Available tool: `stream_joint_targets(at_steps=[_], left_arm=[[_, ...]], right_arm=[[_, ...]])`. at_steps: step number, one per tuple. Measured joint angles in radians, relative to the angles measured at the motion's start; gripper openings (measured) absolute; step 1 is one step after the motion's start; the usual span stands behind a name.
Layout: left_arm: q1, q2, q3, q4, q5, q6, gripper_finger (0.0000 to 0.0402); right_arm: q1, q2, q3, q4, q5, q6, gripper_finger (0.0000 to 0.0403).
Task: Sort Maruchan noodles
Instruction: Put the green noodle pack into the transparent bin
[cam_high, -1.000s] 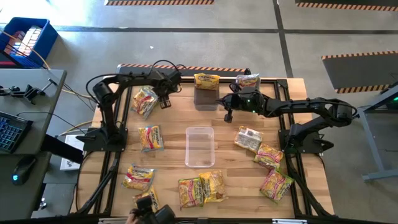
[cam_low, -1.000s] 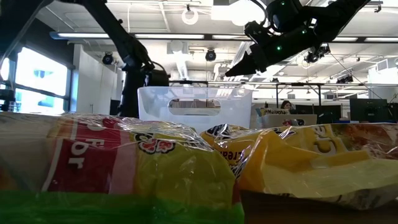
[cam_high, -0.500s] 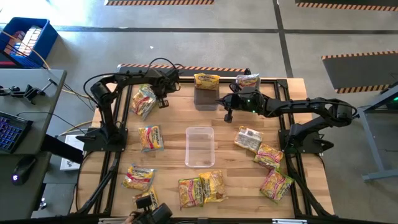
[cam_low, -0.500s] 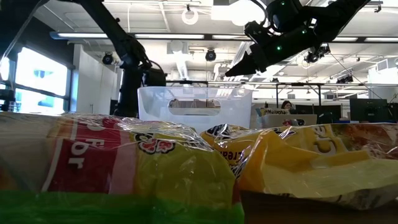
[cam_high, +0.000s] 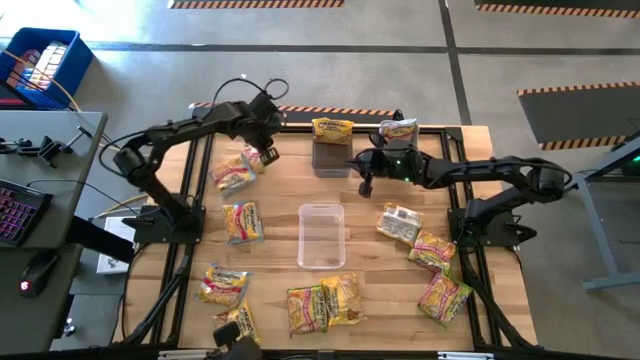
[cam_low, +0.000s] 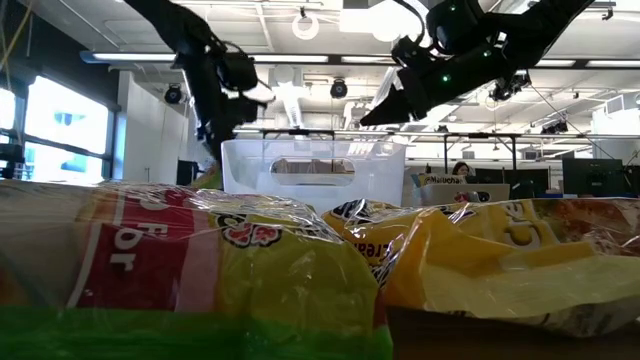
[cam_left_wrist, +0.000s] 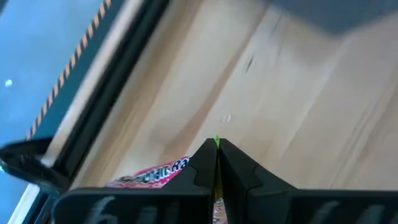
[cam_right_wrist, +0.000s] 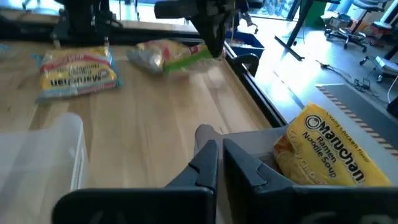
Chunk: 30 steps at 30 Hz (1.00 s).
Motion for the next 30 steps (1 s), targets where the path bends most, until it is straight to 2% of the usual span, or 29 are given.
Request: stream_joint_targets(at_steps=[8, 13, 19, 23, 27, 30], left_arm=[[0.001, -0.084, -0.025, 0.099, 0.081, -0.105, 0.0000], [-0.011, -0.119, -0.025, 0.168, 0.124, -0.151, 0.0000], [-0.033, -0.162, -0.024, 0.258, 0.174, -0.198, 0.0000], [-0.041, -0.172, -0.024, 0.318, 0.234, -0.228, 0.0000], [-0.041, -0.175, -0.024, 0.380, 0.293, -0.261, 0.0000], [-0.040, -0.175, -0.024, 0.417, 0.305, -0.278, 0.0000]], right_arm=[[0.000, 0.097, 0.047, 0.064, -0.003, 0.199, 0.0106], [0.002, 0.201, 0.185, 0.047, -0.051, 0.333, 0.0175], [0.008, 0.331, 0.425, -0.108, -0.063, 0.396, 0.0246], [0.016, 0.406, 0.583, -0.181, -0.010, 0.445, 0.0267], [0.020, 0.470, 0.710, -0.277, 0.093, 0.455, 0.0270], [0.019, 0.505, 0.787, -0.328, 0.110, 0.471, 0.0271]])
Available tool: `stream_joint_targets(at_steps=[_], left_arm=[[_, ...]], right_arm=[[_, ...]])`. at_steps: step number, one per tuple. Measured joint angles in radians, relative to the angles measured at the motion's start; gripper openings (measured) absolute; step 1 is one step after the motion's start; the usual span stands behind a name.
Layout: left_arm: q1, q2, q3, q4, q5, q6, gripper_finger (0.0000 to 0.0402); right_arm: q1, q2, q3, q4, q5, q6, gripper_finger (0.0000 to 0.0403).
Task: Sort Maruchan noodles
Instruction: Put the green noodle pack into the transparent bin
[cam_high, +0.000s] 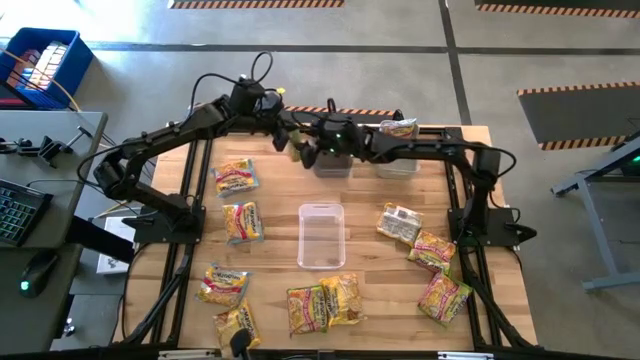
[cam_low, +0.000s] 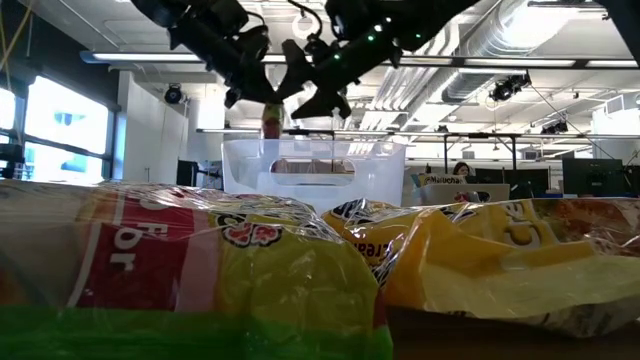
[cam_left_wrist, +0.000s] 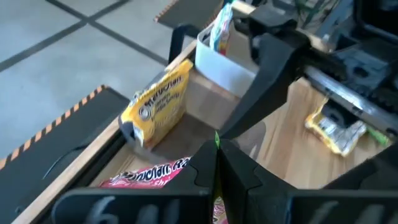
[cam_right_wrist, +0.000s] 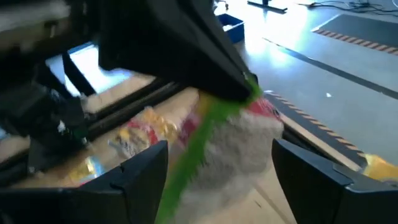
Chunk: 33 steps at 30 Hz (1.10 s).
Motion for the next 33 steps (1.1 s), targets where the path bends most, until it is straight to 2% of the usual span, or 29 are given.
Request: stream_joint_targets(at_steps=[2, 6, 11, 17, 24, 29, 33], left_arm=[[0.000, 0.000, 0.000, 0.024, 0.017, -0.003, 0.0000], [0.000, 0.000, 0.000, 0.069, 0.034, -0.023, 0.0000], [0.000, 0.000, 0.000, 0.114, 0.039, -0.029, 0.0000], [0.001, 0.000, 0.000, 0.179, 0.090, -0.069, 0.0000], [0.002, 0.000, 0.000, 0.215, 0.095, -0.088, 0.0000], [0.002, 0.000, 0.000, 0.246, 0.137, -0.105, 0.0000], [0.002, 0.000, 0.000, 0.271, 0.144, -0.115, 0.0000]], right_arm=[[0.000, 0.017, 0.037, -0.018, 0.010, 0.028, 0.0271], [-0.001, 0.047, 0.084, -0.056, 0.105, 0.054, 0.0271], [-0.015, 0.048, 0.094, -0.063, 0.112, 0.065, 0.0271], [-0.027, 0.047, 0.094, -0.084, 0.177, 0.077, 0.0271], [-0.032, 0.047, 0.094, -0.072, 0.219, 0.047, 0.0271], [-0.032, 0.047, 0.094, -0.067, 0.308, 0.023, 0.0270], [-0.032, 0.047, 0.094, -0.058, 0.320, -0.021, 0.0256]])
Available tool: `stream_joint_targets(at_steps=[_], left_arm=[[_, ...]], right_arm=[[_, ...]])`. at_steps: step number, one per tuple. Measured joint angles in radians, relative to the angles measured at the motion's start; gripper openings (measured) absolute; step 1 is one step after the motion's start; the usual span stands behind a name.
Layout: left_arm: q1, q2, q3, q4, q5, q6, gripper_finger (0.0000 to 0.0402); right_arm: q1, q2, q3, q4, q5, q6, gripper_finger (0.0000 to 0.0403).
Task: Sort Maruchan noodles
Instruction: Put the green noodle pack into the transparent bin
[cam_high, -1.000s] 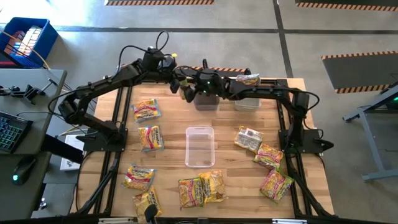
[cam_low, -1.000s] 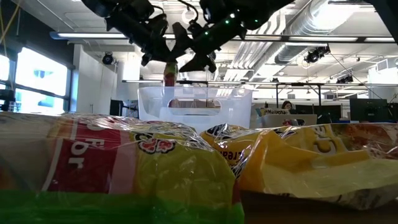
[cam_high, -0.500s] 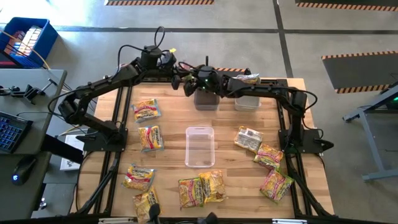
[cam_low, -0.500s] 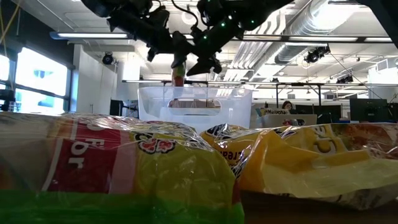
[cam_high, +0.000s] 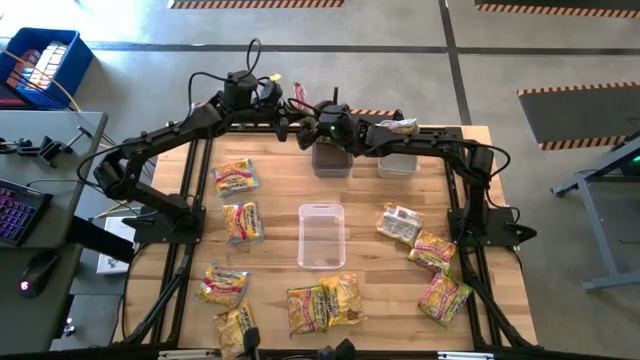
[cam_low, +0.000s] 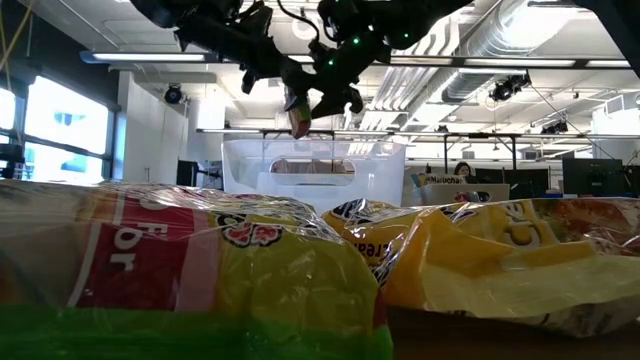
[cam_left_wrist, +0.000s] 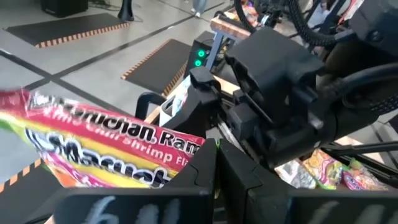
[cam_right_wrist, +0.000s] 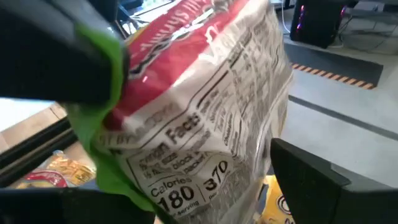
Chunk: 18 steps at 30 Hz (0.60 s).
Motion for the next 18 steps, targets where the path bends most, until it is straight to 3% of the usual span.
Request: stream_joint_targets(at_steps=[12, 18], left_arm=[[0.000, -0.001, 0.001, 0.015, 0.000, 0.010, 0.0000], [0.003, -0.017, 0.001, 0.029, 0.006, 0.068, 0.0018]], right_arm=[[0.004, 0.000, -0.002, 0.061, -0.016, -0.102, 0.0093], [0.000, -0.002, -0.002, 0.060, -0.084, -0.116, 0.0082]])
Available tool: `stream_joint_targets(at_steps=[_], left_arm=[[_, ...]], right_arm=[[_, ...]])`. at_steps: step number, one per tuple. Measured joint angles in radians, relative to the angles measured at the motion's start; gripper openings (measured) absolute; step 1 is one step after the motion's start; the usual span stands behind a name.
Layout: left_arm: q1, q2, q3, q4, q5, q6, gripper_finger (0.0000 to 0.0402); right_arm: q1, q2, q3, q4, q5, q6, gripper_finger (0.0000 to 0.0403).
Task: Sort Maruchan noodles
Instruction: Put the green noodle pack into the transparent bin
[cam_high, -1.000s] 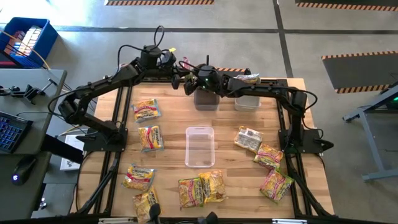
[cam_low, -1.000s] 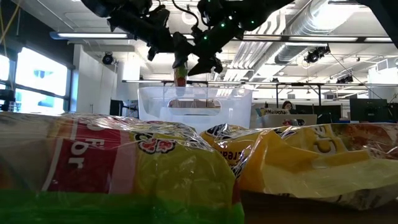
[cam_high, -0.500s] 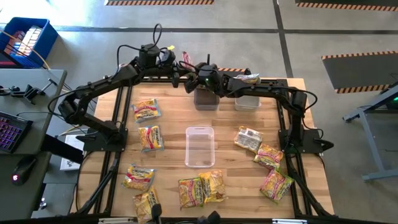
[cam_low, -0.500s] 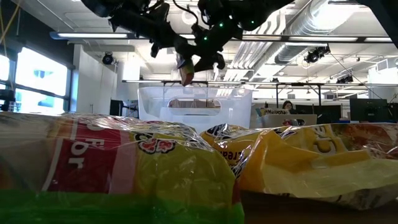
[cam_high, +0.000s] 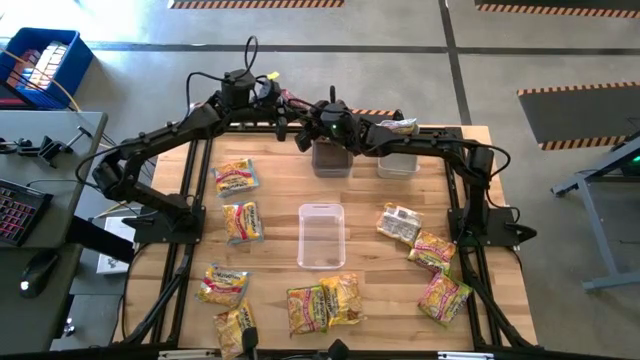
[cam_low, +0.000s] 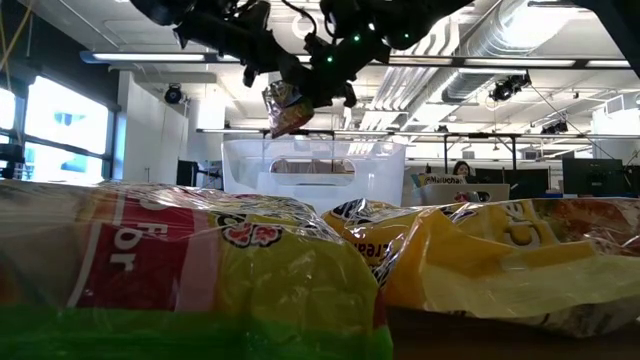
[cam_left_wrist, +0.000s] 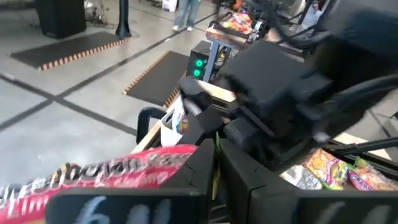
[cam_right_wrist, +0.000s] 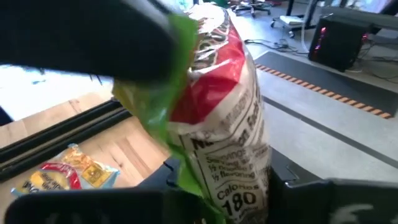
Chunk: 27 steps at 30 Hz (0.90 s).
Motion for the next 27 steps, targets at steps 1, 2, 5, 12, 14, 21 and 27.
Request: stream_joint_targets(at_steps=[1, 2, 5, 12, 14, 21, 27], left_arm=[[0.003, -0.005, 0.000, 0.000, 0.002, 0.013, 0.0024], [0.004, -0.011, 0.000, -0.005, 0.002, 0.029, 0.0030], [0.013, -0.036, -0.001, -0.029, 0.001, 0.080, 0.0048], [0.039, -0.181, -0.087, 0.018, -0.004, 0.152, 0.0083], [0.036, -0.233, -0.165, 0.089, -0.002, 0.154, 0.0085], [0.027, -0.391, -0.496, 0.433, 0.003, 0.136, 0.0081], [0.025, -0.437, -0.646, 0.584, 0.004, 0.116, 0.0081]], right_arm=[[0.000, 0.000, 0.000, -0.005, -0.001, -0.003, 0.0085], [0.000, 0.000, 0.000, -0.009, -0.002, -0.009, 0.0090], [0.000, -0.002, 0.000, -0.024, -0.007, -0.028, 0.0095], [-0.010, -0.047, 0.000, -0.086, -0.080, -0.095, 0.0083], [-0.014, -0.071, 0.000, -0.113, -0.094, -0.132, 0.0084], [-0.039, -0.178, 0.000, -0.256, -0.219, -0.233, 0.0086], [-0.091, -0.259, -0.001, -0.349, -0.551, -0.309, 0.0087]])
